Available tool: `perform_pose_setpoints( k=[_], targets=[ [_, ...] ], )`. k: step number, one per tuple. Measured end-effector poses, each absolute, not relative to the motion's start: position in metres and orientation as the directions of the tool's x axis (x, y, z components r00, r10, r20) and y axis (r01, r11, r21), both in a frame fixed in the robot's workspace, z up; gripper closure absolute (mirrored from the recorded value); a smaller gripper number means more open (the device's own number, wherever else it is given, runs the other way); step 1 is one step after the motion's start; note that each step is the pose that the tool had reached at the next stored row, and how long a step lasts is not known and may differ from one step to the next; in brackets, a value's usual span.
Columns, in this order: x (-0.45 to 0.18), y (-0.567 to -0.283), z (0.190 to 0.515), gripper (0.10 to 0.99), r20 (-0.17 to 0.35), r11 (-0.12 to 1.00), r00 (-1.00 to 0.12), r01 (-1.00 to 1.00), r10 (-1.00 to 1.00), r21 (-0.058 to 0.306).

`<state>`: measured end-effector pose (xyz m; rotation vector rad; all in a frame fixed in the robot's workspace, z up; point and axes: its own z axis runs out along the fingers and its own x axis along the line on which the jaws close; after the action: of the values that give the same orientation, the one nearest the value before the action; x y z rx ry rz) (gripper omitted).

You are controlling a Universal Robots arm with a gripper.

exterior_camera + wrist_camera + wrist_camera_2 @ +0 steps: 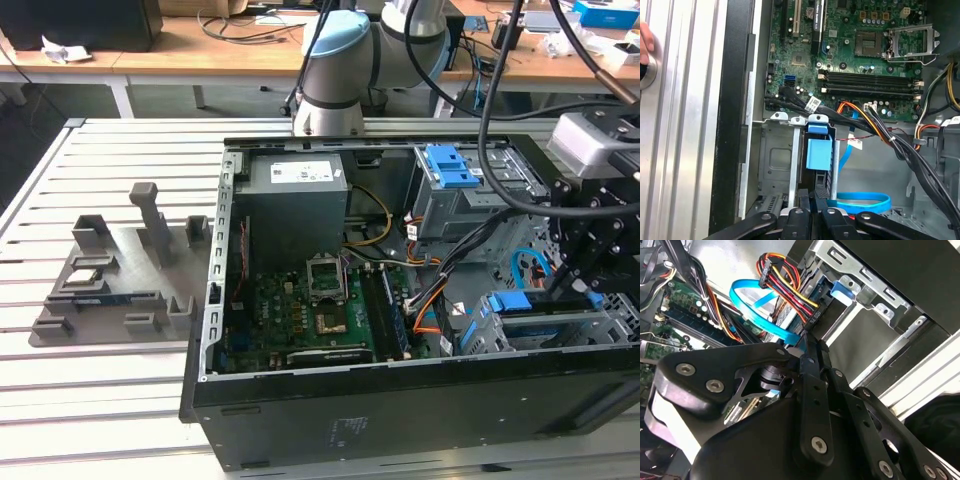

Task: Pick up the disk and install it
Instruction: 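Insert the second disk wire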

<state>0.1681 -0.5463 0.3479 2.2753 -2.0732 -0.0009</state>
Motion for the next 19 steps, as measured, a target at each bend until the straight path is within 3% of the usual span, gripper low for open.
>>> perform_pose_setpoints(
  k=[19],
  targets=[
    [0.1681,-0.5375,0.3439,0.925,0.040,-0.093,0.094,-0.995,-0.995,0.047]
  ],
)
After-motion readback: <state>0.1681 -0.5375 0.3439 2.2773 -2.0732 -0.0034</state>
